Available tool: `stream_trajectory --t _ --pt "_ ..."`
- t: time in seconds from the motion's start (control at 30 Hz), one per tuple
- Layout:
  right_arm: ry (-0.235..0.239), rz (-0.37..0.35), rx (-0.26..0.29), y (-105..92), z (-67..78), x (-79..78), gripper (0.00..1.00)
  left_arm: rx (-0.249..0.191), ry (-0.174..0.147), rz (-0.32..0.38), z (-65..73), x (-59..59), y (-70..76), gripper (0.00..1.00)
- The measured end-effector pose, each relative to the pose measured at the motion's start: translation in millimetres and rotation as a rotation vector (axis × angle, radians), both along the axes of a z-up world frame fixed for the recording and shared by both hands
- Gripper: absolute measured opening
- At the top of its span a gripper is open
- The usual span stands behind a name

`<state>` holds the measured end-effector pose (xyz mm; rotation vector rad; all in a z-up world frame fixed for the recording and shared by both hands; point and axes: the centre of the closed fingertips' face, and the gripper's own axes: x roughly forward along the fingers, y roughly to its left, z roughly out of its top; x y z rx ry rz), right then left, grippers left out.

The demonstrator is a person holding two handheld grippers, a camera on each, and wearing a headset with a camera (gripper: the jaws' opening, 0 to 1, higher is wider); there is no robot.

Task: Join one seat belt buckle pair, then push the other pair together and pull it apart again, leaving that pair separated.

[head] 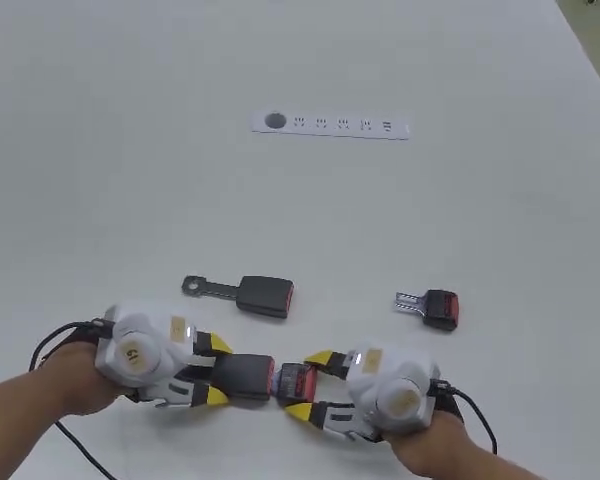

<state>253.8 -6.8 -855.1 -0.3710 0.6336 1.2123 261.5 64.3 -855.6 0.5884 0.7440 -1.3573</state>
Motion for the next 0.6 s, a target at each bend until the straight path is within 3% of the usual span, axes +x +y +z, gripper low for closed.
stream_trajectory --t 0.03,0.13,0.2,0.23,0.27,0.3,0.33,0.37,0.43,0.5,0.57,0.6 --pt "0.041 -0.040 0.047 2.4 2.1 0.5 0.37 0.001 0.002 0.001 0.1 0.2 -0.2 0.33" --pt "-0.008 -0.015 -0.030 -3.5 0.0 1.1 0.38 0.003 0.000 0.011 0.2 -0.5 -1.3 0.34" --pt "0.014 -0.076 -0.010 -3.1 6.3 1.7 0.39 0.016 -0.008 0.078 -0.1 2.6 0.3 0.38" --pt "-0.008 -0.095 0.028 -1.7 15.1 5.7 0.41 0.024 -0.025 0.101 -0.1 6.5 1.5 0.43" --pt "-0.011 -0.102 0.059 -0.1 20.9 5.9 0.46 0.037 -0.013 0.131 -1.2 7.6 5.1 0.47" --pt "-0.006 -0.107 0.078 -0.5 24.3 5.6 0.54 0.039 -0.002 0.110 -0.7 5.0 5.4 0.49" --pt "-0.023 -0.108 0.065 -5.0 25.9 6.8 0.59 0.033 0.000 0.104 0.3 1.2 5.7 0.52" --pt "-0.035 -0.111 0.056 -8.1 27.2 8.2 0.62 0.028 -0.006 0.095 2.1 -1.6 5.7 0.56" --pt "-0.013 -0.130 0.060 -15.6 31.9 8.8 0.67 0.026 -0.020 0.079 8.6 -6.4 6.8 0.61" --pt "-0.029 -0.131 0.075 -21.4 38.3 9.5 0.72 0.010 -0.067 0.070 18.2 -3.8 8.4 0.65" --pt "-0.054 -0.121 0.063 -31.9 43.3 9.6 0.74 -0.011 -0.050 0.088 23.8 -4.1 10.6 0.69" --pt "-0.053 -0.119 0.059 -37.0 44.2 9.4 0.74 -0.010 -0.072 0.091 27.0 -1.2 14.3 0.70"
